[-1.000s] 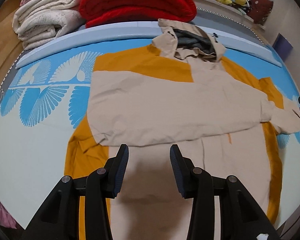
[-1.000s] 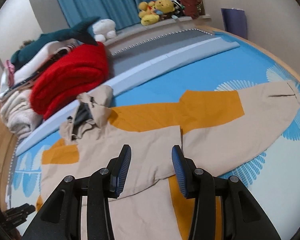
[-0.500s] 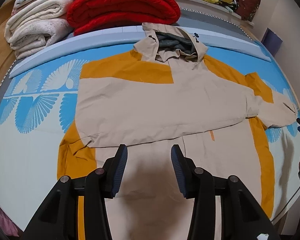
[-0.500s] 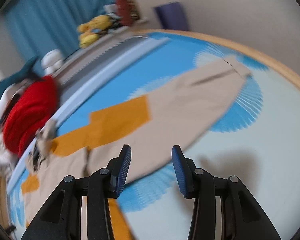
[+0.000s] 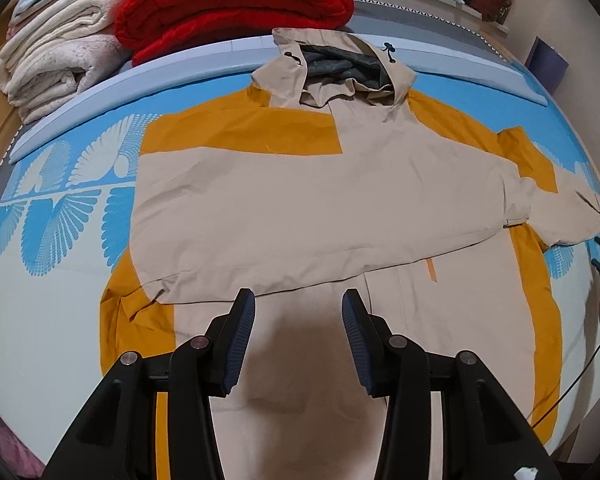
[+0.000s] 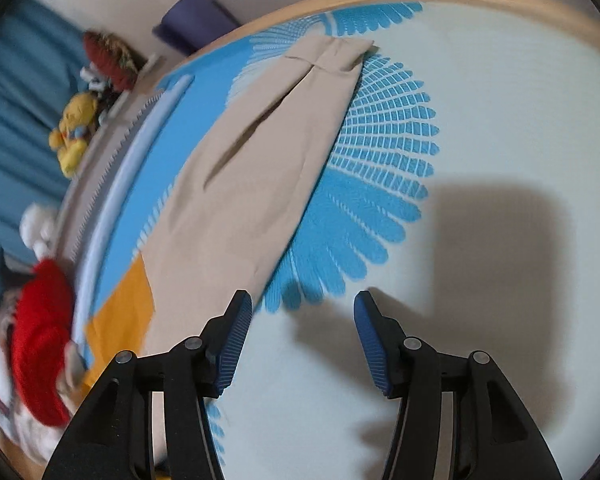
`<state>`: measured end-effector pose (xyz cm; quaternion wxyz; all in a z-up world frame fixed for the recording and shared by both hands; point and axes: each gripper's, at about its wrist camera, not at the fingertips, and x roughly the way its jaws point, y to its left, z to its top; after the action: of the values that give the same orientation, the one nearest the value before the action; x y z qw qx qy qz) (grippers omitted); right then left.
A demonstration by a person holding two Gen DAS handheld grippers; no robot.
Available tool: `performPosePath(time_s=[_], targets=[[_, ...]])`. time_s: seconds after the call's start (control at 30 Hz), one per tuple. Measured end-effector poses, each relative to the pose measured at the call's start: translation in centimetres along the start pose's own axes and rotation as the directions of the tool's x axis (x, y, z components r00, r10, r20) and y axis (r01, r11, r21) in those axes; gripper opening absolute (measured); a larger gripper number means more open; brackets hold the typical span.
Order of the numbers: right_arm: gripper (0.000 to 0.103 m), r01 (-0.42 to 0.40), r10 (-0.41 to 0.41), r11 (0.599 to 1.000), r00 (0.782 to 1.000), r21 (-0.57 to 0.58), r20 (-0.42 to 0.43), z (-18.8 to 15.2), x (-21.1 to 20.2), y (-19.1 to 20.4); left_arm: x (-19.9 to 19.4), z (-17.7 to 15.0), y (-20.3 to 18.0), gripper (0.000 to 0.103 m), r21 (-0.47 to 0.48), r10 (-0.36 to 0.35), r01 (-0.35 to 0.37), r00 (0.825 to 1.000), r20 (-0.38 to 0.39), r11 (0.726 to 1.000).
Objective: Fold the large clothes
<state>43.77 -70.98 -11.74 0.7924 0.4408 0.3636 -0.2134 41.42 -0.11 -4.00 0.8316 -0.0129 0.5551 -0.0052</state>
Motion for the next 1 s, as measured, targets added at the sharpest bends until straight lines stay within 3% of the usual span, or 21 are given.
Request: performPosePath(time_s=[0.17,0.33,0.4,0.43,0.47,0.7,0.87,1.0], targets=[[0.055,-0.081,0.079,0.992,0.997,0.095,0.023,2.5,1.8,-0.7,0.2,-0.1,-0.4,0.042,0.019,-0.006,0.006,1.0,-0.001,1.0],[0.055,-0.054,0.055,0.995,0.999,0.079,0.0,5.1,3.8,1.5,0.3,-0.2,-0.3,0.042,0.038,-0.005,0.005,1.0,-0.007,0.999],[0.039,-0.021,0.022,0.998,1.0,0.054,-0.013,5.7,4.3,2.8,0.3,0.0,0.0,0.042,0.025,-0.006,0.006,1.0,-0.004,1.0],[0.016,0.001,-0.001,0.999,1.0,0.038,-0.014,5.9,4.7,3.4,0.2,0.1,0.2,0.042,0.016,-0.006,0.006,1.0,-0.002,1.0],[0.006,0.021,-0.021,0.999,1.0,0.025,-0.008,5.9,4.6,4.0,0.2,0.2,0.2,0.042,0.011,-0.006,0.006,1.0,-0.001,1.0],[0.002,0.072,-0.046,0.984,0.986,-0.161,0.16,4.2,0.0,11.3,-1.1,0.4,0.9,0.042,-0.006,-0.033,0.033,0.999,0.019,0.999],[0.002,0.071,0.032,0.9,0.973,-0.43,0.227,0.0,-4.4,20.2,-2.5,0.6,2.4,0.042,-0.037,-0.041,0.043,0.998,0.04,0.998],[0.002,-0.012,0.162,0.769,0.971,-0.64,0.177,-7.5,-7.8,28.5,-3.4,0.7,4.1,0.042,-0.079,-0.045,0.049,0.998,0.054,0.996]])
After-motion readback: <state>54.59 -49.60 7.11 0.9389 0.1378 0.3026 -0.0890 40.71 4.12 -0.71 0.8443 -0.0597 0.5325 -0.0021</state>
